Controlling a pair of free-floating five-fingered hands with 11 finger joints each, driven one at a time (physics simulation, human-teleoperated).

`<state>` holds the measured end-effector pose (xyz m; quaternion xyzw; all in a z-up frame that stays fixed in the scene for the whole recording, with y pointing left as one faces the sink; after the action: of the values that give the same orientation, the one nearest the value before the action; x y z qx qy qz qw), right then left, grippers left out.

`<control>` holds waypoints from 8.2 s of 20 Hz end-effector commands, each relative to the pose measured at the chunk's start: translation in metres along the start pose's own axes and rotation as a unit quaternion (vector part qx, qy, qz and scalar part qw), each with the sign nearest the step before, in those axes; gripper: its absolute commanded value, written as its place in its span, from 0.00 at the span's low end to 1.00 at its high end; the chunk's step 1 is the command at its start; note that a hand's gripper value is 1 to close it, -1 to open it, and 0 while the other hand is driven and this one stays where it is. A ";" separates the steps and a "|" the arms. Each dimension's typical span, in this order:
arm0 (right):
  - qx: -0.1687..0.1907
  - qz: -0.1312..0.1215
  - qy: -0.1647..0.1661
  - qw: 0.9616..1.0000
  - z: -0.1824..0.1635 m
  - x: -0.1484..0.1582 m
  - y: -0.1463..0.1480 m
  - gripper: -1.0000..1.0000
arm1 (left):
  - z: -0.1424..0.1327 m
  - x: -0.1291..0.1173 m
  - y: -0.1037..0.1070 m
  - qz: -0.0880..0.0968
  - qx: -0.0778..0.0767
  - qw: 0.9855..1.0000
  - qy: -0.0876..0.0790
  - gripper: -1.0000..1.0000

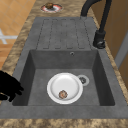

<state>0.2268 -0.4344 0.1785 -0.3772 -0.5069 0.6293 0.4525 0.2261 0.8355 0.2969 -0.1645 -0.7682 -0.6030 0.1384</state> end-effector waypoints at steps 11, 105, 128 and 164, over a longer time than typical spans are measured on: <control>0.000 0.000 0.000 1.000 0.000 0.000 0.000 0.50 | -0.029 0.029 0.015 -0.001 -0.008 1.000 0.012 0.00; 0.000 0.000 0.000 1.000 0.000 0.000 0.000 0.50 | -0.569 0.236 0.122 -0.025 -0.059 0.963 0.263 0.00; 0.000 0.000 0.000 1.000 0.000 0.000 0.000 0.50 | -0.682 0.156 0.128 -0.056 -0.052 0.905 0.417 0.00; 0.000 0.000 0.000 1.000 0.000 0.000 0.000 0.50 | -0.818 -0.035 0.111 -0.146 -0.010 0.759 0.635 0.00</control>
<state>0.2268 -0.4344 0.1785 -0.3772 -0.5069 0.6293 0.4525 0.2913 0.0769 0.5960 0.3715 -0.5089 -0.5871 0.5083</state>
